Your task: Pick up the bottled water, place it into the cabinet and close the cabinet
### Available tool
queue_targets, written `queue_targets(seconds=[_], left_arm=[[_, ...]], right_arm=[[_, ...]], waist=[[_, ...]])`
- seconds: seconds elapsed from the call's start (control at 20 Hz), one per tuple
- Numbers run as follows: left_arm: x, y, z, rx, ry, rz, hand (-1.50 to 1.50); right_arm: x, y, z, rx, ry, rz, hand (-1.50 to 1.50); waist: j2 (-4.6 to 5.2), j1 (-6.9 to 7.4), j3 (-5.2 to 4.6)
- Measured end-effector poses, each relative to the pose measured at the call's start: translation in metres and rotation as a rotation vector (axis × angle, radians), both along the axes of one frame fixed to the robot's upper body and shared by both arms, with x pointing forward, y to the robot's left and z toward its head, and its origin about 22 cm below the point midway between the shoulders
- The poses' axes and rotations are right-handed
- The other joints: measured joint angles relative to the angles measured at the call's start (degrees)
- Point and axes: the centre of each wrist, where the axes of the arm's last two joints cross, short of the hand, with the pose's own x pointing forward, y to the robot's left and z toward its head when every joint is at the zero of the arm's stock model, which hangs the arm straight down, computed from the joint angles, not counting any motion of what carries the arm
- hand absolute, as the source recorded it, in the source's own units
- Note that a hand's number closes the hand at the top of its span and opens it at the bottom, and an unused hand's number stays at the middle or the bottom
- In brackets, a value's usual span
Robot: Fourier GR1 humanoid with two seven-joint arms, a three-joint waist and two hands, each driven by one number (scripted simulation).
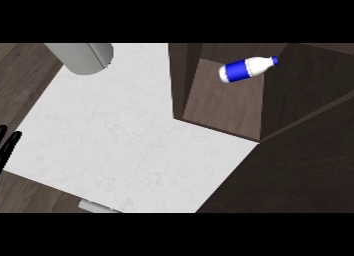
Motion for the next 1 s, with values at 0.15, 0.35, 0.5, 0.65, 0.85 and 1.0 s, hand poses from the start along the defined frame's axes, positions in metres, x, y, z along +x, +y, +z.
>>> queue_targets(seconds=[0.15,0.35,0.5,0.65,0.85,1.0], left_arm=[[0.002,0.001,0.002,0.003,-0.011,-0.005,-1.5],[0.003,0.002,0.002,0.003,-0.012,-0.008,-1.5],[0.004,0.002,0.003,0.002,-0.014,-0.012,-1.5],[0.005,0.003,0.002,0.002,-0.009,-0.014,-1.5],[0.006,0.004,0.001,0.004,-0.002,-0.015,-1.5],[0.006,0.005,0.0,0.003,0.004,-0.017,-1.5]], right_arm=[[0.002,0.0,-0.002,0.023,0.024,-0.001,1.5],[0.005,0.003,-0.005,0.052,0.052,-0.017,1.5],[0.011,0.004,-0.004,0.05,0.045,-0.031,1.5],[0.022,0.006,-0.001,0.014,0.019,-0.054,1.5],[0.04,0.01,0.0,-0.056,-0.006,-0.08,1.5],[0.056,0.013,0.001,-0.095,-0.013,-0.105,1.5]], waist=[[0.53,0.73,0.13],[0.87,0.82,0.19],[0.71,0.47,0.24],[0.52,0.5,0.24],[0.24,0.5,0.26],[0.04,0.68,0.27]])
